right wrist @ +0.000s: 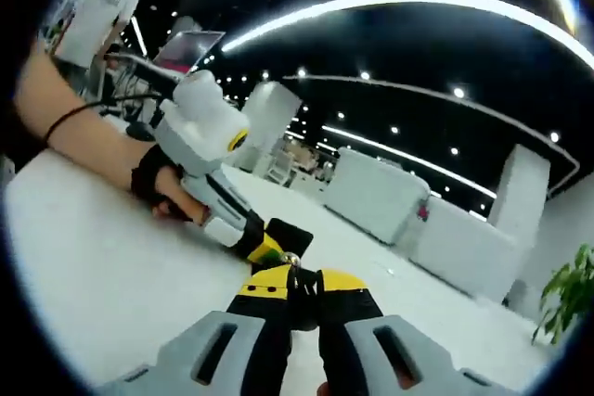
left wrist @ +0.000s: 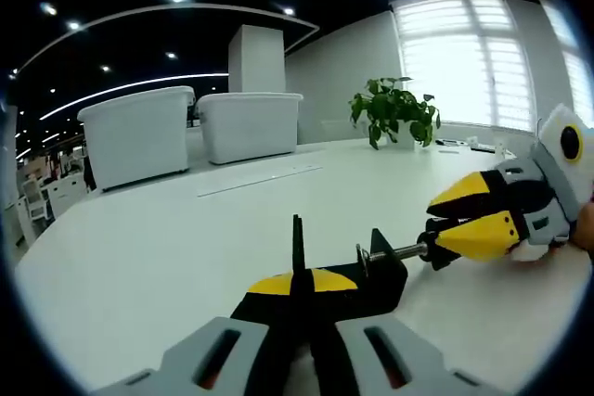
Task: Clamp the fixed fixture on the desktop, loosen the retaining clip, secure it to the edge of the desk, and tighten the retaining clip.
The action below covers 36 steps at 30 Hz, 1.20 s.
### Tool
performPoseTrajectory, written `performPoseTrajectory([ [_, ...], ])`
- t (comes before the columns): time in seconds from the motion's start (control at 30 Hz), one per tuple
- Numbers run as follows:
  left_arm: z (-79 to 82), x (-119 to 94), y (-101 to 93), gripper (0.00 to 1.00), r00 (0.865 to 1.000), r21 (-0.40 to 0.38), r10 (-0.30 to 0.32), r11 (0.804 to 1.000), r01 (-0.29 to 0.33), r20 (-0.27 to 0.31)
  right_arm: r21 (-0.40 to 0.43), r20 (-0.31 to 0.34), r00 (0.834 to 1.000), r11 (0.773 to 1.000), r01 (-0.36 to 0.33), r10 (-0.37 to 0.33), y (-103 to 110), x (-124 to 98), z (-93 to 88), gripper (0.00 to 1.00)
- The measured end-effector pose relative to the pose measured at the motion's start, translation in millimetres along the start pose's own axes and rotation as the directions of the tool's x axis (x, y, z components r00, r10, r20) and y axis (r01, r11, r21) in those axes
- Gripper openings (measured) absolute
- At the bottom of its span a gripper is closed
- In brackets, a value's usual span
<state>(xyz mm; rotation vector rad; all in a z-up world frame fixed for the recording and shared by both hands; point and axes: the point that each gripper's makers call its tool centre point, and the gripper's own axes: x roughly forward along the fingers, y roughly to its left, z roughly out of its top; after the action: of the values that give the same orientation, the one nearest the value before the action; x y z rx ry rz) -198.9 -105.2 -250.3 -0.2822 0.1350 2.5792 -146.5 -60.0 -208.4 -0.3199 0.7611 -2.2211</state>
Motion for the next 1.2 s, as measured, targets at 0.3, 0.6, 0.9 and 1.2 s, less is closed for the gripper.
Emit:
performPoseTrajectory([
  [0.3, -0.7, 0.3, 0.0, 0.05, 1.000, -0.002, 0.000, 1.000, 0.000, -0.001, 0.254, -0.003, 0.999, 0.966, -0.049, 0.052, 1.3, 2.8, -7.1, 0.23],
  [0.6, -0.7, 4.3, 6.4, 0.05, 1.000, 0.000, -0.006, 1.000, 0.006, 0.000, 0.864, -0.015, 0.999, 0.503, -0.007, 0.040, -27.8, -10.4, -25.4, 0.28],
  [0.9, 0.9, 4.5, 8.3, 0.05, 1.000, 0.002, -0.008, 1.000, 0.008, 0.000, 0.857, -0.060, 0.979, 0.512, -0.051, 0.197, 7.2, -9.1, -29.2, 0.28],
  [1.2, 1.0, 4.0, 7.1, 0.05, 1.000, 0.005, -0.009, 1.000, 0.009, 0.000, 0.944, -0.035, 0.971, 0.326, -0.045, 0.235, 19.7, -16.2, -26.7, 0.25],
])
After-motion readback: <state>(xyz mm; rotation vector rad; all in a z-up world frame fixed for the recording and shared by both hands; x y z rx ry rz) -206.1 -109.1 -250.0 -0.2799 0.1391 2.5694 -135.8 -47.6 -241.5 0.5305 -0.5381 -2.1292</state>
